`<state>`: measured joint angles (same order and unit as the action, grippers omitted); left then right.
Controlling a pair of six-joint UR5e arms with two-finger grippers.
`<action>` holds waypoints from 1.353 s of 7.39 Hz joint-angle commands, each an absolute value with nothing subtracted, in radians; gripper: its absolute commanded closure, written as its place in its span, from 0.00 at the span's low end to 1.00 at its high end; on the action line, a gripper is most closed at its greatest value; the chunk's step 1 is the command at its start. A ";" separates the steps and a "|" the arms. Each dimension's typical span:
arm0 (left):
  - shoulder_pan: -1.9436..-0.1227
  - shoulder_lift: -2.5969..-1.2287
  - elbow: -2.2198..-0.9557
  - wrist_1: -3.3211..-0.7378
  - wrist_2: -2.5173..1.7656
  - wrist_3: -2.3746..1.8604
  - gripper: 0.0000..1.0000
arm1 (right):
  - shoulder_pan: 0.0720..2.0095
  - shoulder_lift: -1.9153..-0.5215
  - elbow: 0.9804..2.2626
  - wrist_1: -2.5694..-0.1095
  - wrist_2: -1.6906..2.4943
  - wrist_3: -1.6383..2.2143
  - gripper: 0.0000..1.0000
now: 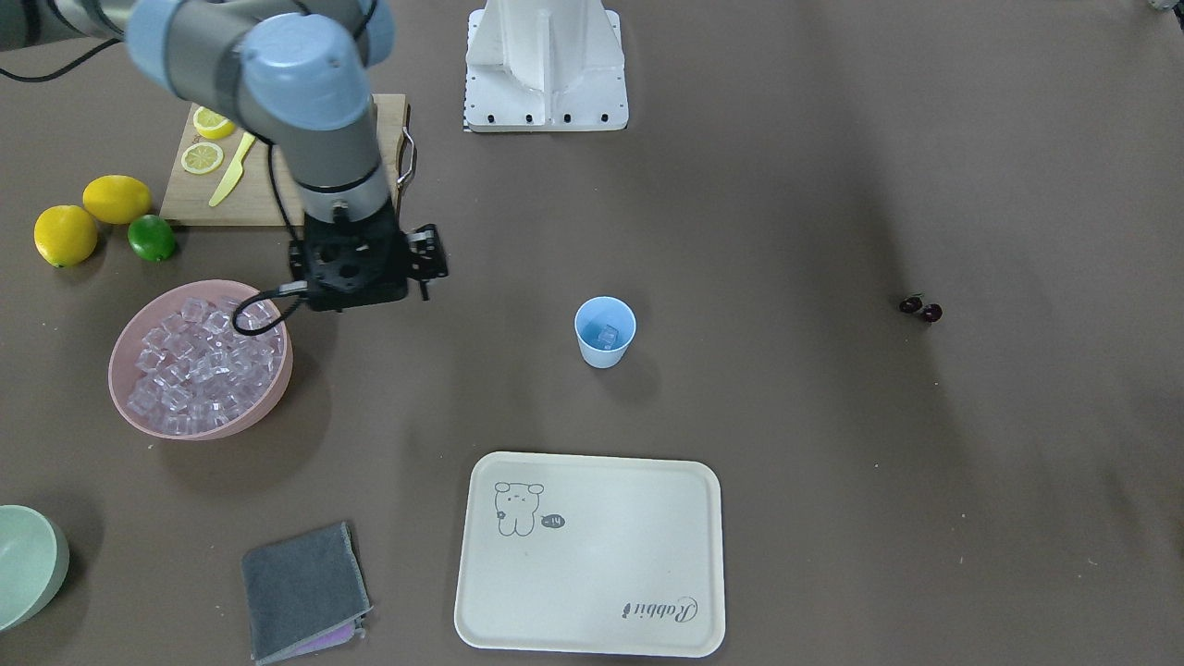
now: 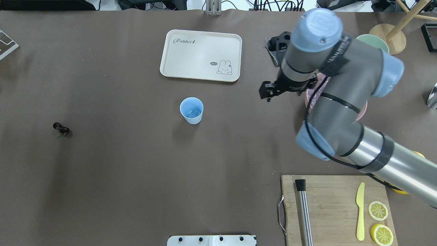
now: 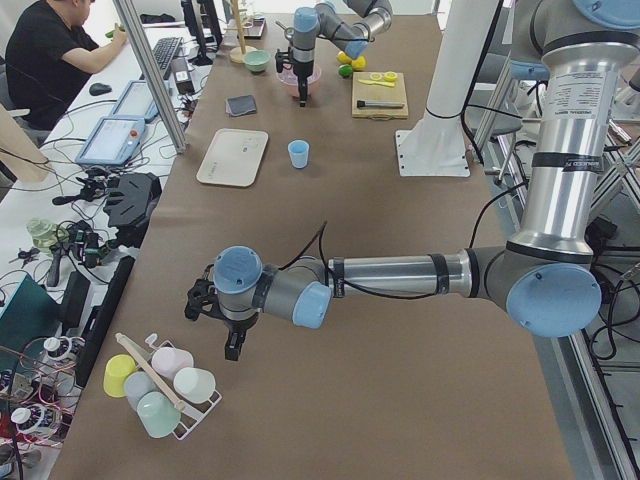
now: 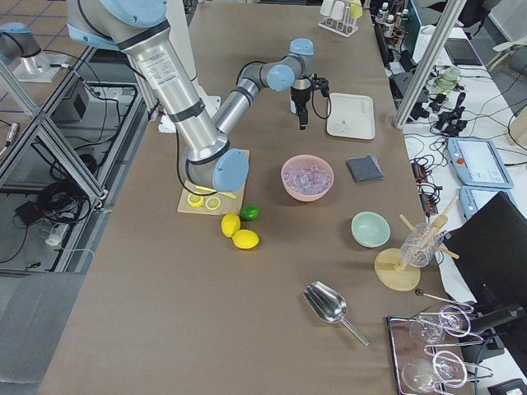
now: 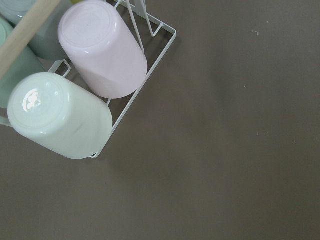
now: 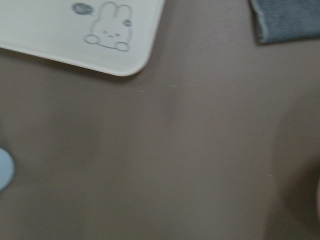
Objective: Put ice and cherries in cup
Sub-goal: 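Return the right gripper to the pink bowl and grasp another ice cube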
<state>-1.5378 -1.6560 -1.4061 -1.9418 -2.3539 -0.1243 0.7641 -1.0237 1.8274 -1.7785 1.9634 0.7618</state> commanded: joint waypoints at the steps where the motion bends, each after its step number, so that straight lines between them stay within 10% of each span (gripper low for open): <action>1: -1.537 -1.654 -1.405 -1.942 -2.355 -0.123 0.02 | 0.848 -1.167 1.852 -1.772 1.974 0.570 0.01; 5: -1.539 -1.654 -1.413 -1.942 -2.358 -0.124 0.02 | 0.856 -1.195 1.686 -1.576 1.936 0.533 0.08; 8: -1.539 -1.654 -1.413 -1.942 -2.358 -0.123 0.02 | 0.865 -1.204 1.693 -1.574 1.971 0.479 0.46; 10: -1.539 -1.654 -1.414 -1.942 -2.358 -0.124 0.02 | 0.864 -1.244 1.736 -1.578 1.988 0.477 0.49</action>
<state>-1.5382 -1.6534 -1.4128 -1.9420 -2.3577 -0.1230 0.8642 -1.2211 1.7085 -1.5745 1.9739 0.4796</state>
